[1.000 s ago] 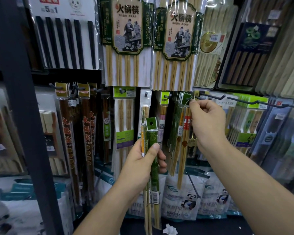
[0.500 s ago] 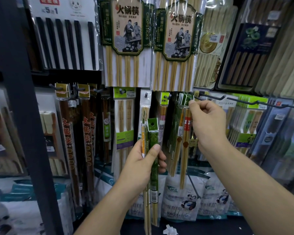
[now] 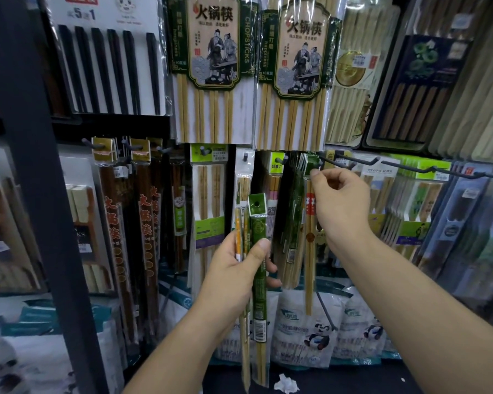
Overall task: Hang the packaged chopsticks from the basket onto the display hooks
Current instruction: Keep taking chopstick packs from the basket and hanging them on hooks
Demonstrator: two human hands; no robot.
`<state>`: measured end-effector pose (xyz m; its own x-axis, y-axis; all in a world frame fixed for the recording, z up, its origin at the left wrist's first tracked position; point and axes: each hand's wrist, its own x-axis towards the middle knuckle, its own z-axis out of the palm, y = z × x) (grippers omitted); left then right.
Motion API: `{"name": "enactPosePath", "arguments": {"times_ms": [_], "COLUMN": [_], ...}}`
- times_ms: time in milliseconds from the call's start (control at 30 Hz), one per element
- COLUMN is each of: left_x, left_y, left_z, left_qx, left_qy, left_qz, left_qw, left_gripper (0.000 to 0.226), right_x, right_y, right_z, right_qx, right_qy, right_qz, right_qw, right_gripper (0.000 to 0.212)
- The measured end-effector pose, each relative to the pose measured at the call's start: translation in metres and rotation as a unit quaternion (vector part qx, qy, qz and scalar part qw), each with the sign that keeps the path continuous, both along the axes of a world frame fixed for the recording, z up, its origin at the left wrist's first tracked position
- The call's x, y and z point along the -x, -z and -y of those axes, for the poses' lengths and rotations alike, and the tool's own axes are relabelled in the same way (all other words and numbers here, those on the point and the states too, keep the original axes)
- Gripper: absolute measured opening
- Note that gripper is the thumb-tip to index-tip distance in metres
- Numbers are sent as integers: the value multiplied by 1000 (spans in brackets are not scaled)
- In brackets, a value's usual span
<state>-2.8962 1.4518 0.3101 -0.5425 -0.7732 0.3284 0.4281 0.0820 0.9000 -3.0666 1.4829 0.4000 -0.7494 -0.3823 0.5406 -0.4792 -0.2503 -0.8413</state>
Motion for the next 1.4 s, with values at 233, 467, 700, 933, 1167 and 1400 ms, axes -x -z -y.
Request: {"name": "enactPosePath", "arguments": {"times_ms": [233, 467, 700, 933, 1167, 1400], "left_x": [-2, 2, 1, -3, -2, -4], "left_y": [-3, -6, -4, -7, -7, -5], "left_z": [-2, -7, -5, -4, -4, -2], "left_qx": [-14, 12, 17, 2, 6, -11], "left_qy": [-1, 10, -14, -5, 31, 78], "left_qz": [-6, 5, 18, 50, 60, 63], "left_qw": [1000, 1000, 1000, 999, 998, 995], "left_gripper": [10, 14, 16, 25, 23, 10], "right_x": [-18, -51, -41, -18, -8, -5], "right_y": [21, 23, 13, -12, -11, -13], "right_z": [-18, -36, -35, -30, -23, -19], "right_qx": [-9, -98, -68, 0, -5, -12], "right_qy": [-19, -191, -137, -82, -55, -42], "right_qz": [4, -43, -23, 33, 18, 19], "right_qw": [1000, 976, 988, 996, 998, 999], "right_gripper": [22, 14, 19, 25, 29, 29]}}
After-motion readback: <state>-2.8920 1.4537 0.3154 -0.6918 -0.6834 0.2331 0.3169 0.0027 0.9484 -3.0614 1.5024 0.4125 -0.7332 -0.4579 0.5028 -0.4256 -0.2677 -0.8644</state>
